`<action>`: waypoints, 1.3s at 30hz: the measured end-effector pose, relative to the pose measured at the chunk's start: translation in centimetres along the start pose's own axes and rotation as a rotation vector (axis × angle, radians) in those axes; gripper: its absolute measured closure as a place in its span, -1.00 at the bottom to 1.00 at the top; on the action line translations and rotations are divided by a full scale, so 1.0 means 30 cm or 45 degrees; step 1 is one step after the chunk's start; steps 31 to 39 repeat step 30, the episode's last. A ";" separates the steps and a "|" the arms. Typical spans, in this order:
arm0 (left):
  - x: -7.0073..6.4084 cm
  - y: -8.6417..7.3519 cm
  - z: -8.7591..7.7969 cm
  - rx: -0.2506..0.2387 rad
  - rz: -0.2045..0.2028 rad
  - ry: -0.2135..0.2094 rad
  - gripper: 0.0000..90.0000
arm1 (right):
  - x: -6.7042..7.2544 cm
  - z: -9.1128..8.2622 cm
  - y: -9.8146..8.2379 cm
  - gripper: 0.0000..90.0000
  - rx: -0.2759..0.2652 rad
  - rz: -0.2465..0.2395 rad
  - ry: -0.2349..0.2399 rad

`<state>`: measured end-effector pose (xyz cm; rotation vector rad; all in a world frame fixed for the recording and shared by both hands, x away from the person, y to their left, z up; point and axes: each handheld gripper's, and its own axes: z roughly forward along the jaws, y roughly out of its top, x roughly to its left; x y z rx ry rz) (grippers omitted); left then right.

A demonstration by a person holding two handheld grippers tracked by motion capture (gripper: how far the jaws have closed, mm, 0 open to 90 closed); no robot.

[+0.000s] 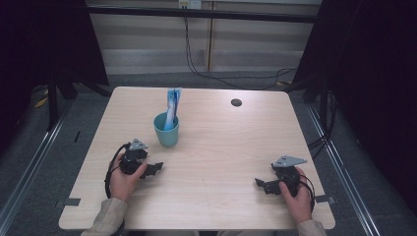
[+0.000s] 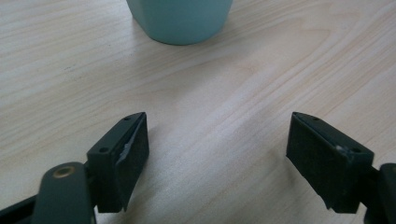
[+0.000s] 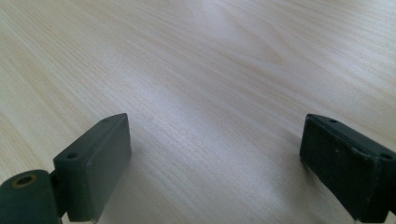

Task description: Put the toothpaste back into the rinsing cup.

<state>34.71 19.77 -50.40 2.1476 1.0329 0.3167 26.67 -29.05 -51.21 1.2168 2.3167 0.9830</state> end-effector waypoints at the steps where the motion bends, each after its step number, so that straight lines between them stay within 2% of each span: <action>1: 0.000 -0.001 0.000 0.003 0.016 0.002 -0.56 | 0.000 0.000 0.000 -0.81 0.000 0.000 0.000; 8: -0.015 -0.009 0.006 -0.001 0.088 0.037 -0.60 | 0.000 0.000 0.000 -0.81 0.001 0.001 0.000; 11: -0.018 -0.013 0.009 -0.014 0.078 0.033 -0.63 | 0.000 0.000 0.000 -0.81 0.001 0.001 0.001; 17: -0.015 -0.021 0.009 -0.038 0.092 0.029 -0.66 | 0.000 0.000 0.000 -0.81 0.001 -0.002 0.002; 39: -0.015 -0.019 0.012 -0.025 0.112 0.012 -0.71 | 0.001 -0.001 0.000 -0.81 0.002 -0.001 0.005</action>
